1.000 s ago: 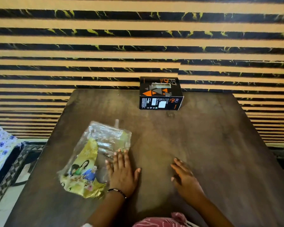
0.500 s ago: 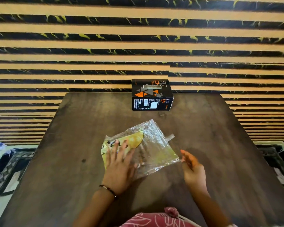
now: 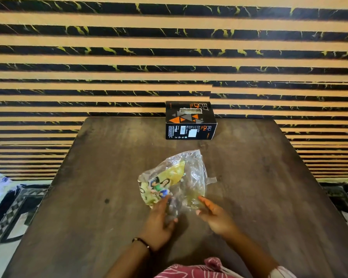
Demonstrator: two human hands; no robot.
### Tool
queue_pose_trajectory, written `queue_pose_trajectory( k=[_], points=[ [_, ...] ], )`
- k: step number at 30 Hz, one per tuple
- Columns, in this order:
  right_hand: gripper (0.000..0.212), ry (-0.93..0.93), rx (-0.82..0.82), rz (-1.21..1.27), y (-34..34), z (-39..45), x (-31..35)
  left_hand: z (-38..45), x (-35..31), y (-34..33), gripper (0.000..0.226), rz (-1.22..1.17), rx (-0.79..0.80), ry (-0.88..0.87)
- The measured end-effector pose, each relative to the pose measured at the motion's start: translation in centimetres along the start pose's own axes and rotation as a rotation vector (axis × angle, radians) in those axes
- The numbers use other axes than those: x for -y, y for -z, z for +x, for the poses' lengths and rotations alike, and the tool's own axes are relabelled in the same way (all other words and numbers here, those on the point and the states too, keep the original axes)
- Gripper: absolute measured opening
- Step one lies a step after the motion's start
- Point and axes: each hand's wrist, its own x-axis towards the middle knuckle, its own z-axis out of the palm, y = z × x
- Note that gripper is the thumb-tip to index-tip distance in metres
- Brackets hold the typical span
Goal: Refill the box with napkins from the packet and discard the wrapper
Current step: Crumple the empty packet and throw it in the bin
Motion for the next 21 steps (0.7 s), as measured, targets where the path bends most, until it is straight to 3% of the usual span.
queue_pose_trajectory(
  k=[4,8,13,15,18,21],
  points=[
    [0.072,0.020,0.112,-0.193,-1.5,0.3,0.9,0.3,-2.1,-1.1,0.040,-0.207,0.101,-0.078],
    [0.077,0.118,0.110,-0.307,-1.9,0.4,1.1,0.8,-1.7,-1.1,0.032,-0.489,0.177,0.046],
    [0.052,0.155,-0.042,-0.332,-2.3,0.3,0.9,0.5,-1.3,-0.3,0.019,-0.451,0.237,-0.088],
    [0.036,0.178,-0.112,-0.292,-2.5,0.2,0.7,0.4,-1.5,-0.1,0.022,-0.311,0.122,-0.159],
    [0.020,0.189,-0.237,-0.189,-2.2,-0.3,1.1,0.0,-1.7,-0.2,0.047,0.033,-0.242,-0.246],
    [0.030,0.276,-0.280,-0.091,-1.3,-0.7,2.1,0.1,-1.6,-0.1,0.083,0.181,-0.338,-0.165]
  ],
)
